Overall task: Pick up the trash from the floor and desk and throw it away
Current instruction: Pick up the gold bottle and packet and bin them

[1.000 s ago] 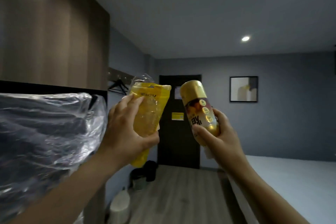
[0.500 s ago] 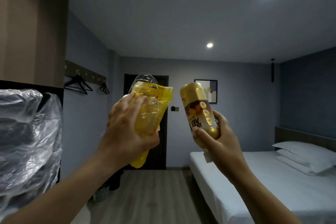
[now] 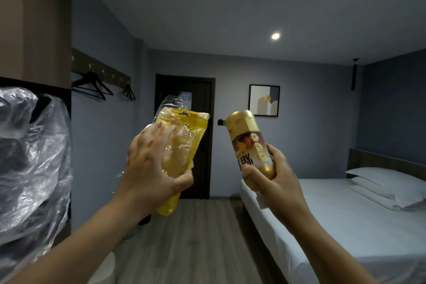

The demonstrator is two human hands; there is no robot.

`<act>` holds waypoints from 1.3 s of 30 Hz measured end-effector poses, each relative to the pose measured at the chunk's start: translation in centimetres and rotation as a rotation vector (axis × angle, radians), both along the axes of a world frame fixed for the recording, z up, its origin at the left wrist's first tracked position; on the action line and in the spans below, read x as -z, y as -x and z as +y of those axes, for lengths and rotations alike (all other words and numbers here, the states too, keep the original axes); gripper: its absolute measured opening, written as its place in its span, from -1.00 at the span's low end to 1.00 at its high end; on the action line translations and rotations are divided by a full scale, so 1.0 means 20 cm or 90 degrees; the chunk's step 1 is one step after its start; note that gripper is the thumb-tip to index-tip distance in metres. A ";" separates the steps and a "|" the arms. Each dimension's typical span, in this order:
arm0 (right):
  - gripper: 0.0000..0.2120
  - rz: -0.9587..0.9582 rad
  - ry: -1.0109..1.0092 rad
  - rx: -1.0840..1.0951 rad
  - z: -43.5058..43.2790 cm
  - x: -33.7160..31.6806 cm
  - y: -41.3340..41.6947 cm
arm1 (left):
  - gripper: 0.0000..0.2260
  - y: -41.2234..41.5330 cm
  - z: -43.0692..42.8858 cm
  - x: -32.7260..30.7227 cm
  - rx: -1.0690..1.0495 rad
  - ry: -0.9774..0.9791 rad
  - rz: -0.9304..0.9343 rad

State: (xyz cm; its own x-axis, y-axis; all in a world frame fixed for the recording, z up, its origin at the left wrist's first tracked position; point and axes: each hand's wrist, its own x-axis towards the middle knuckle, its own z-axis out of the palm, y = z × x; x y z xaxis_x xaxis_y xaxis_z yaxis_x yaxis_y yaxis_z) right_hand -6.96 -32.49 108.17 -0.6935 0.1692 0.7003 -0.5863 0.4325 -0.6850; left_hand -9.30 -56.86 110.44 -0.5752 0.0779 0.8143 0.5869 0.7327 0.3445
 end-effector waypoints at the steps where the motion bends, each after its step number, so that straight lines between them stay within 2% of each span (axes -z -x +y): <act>1: -0.49 -0.007 0.000 -0.001 0.01 0.01 0.07 | -0.14 0.07 0.01 0.02 -0.001 -0.003 -0.004; 19: -0.49 -0.083 0.037 -0.094 0.35 0.15 1.51 | -0.19 1.41 0.29 0.19 -0.074 0.009 -0.041; 26: -0.46 -0.103 0.031 -0.091 0.34 0.23 2.12 | -0.20 2.01 0.30 0.28 -0.069 0.009 -0.046; 39: -0.50 -0.151 0.011 -0.105 0.13 0.27 3.36 | -0.24 3.24 0.07 0.38 -0.091 -0.028 -0.083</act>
State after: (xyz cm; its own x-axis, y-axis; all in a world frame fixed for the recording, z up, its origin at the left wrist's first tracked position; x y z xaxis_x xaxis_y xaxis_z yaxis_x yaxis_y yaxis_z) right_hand -74.14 -29.98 102.84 -0.8565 0.0503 0.5137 -0.4709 0.3315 -0.8175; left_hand -74.13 -55.55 102.90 -0.6789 -0.0468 0.7327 0.4256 0.7881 0.4447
